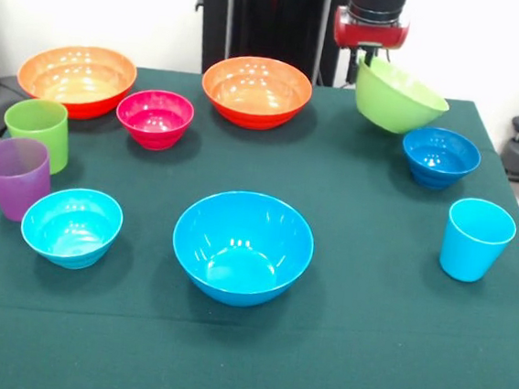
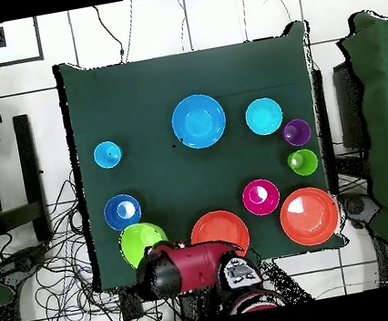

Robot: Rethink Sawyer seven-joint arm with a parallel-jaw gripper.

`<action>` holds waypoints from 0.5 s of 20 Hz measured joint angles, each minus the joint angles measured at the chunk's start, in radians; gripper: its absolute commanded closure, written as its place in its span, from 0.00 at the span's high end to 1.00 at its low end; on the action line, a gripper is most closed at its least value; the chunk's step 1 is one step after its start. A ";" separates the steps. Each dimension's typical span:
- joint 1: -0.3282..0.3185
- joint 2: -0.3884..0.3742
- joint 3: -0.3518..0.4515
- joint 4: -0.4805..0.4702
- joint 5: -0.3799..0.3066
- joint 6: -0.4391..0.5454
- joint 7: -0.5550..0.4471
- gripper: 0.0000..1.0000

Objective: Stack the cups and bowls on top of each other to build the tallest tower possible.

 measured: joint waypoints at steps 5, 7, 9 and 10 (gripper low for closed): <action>-0.043 -0.041 0.032 -0.036 0.031 0.124 0.000 0.00; -0.062 -0.059 0.049 -0.072 0.051 0.195 0.000 0.00; -0.070 -0.067 0.058 -0.091 0.059 0.225 0.000 0.00; -0.074 -0.073 0.066 -0.115 0.067 0.257 0.000 0.00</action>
